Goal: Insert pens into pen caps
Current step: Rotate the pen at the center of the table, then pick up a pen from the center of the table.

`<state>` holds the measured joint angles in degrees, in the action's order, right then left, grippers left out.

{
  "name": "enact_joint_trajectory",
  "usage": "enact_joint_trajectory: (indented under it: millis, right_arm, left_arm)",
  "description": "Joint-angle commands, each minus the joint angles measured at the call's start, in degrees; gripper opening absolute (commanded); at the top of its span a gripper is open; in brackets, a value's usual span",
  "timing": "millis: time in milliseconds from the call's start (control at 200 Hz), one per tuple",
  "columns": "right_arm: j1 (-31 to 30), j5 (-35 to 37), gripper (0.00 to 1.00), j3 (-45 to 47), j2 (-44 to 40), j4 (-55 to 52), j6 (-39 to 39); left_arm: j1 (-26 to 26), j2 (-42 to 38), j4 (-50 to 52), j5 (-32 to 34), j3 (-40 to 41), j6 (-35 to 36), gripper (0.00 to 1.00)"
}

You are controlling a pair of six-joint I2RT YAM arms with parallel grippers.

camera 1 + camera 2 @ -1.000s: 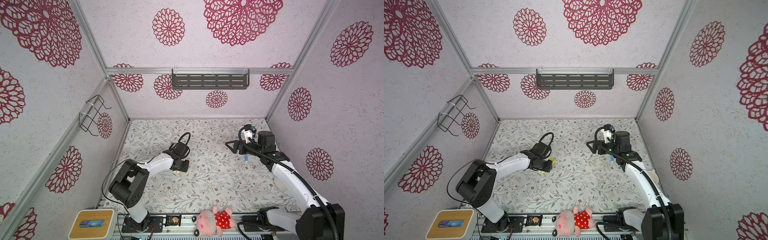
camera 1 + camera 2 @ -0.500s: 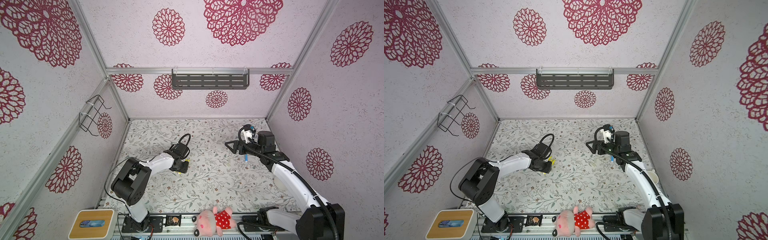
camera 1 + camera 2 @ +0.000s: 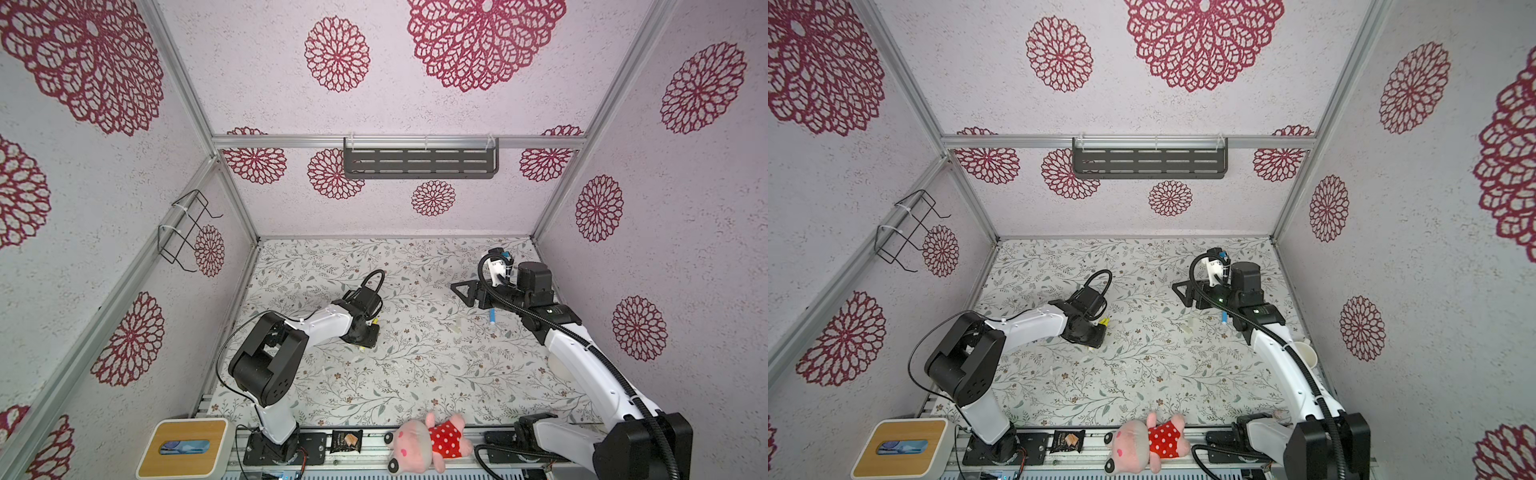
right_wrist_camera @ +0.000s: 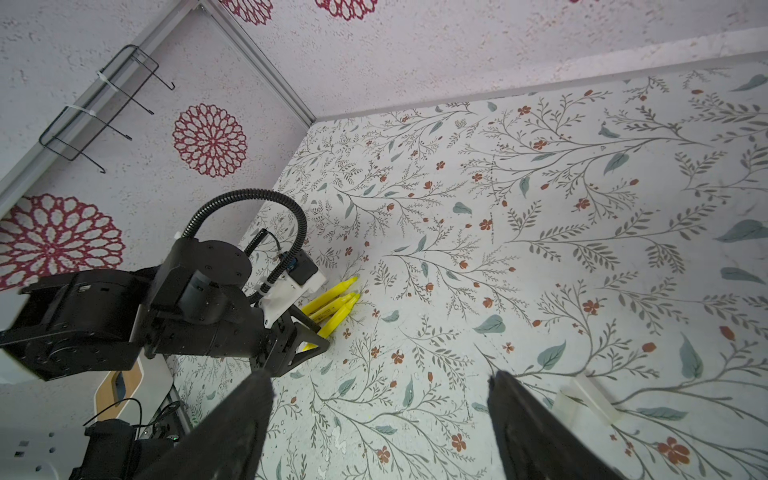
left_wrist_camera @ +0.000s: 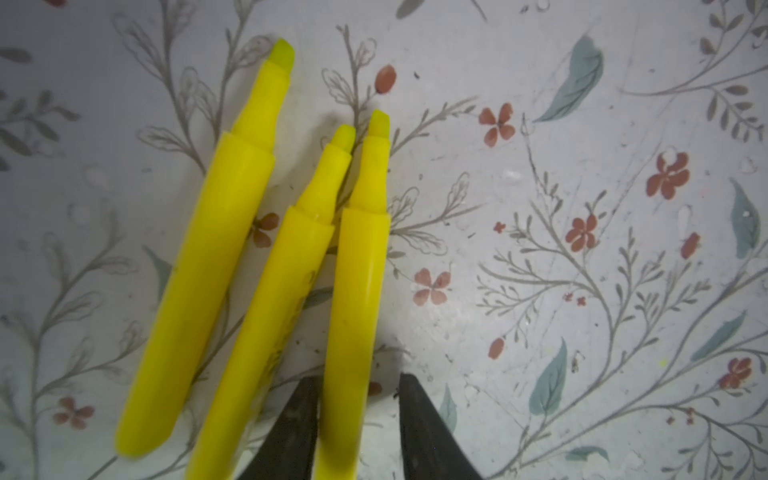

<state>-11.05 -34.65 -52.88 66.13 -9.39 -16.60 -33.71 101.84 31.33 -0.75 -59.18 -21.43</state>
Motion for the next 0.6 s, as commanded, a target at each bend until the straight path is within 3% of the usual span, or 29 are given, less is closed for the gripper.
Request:
enact_joint_trajectory:
  millis: [0, 245, 595]
  right_arm:
    - [-0.3, -0.5, 0.84, -0.2, -1.7, 1.7, 0.5]
    - [-0.3, -0.4, 0.84, -0.4, -1.6, 1.8, 0.5]
    - [-0.3, 0.4, 0.83, -0.4, -0.9, 2.0, 0.4]
  left_arm:
    - [-0.5, 1.5, 1.5, 0.5, -1.2, 0.3, 0.37]
    - [-1.0, 3.7, 3.9, 1.4, -3.3, 0.7, 0.37]
    - [-3.2, 6.9, 7.9, 3.5, -5.5, 0.5, 0.20]
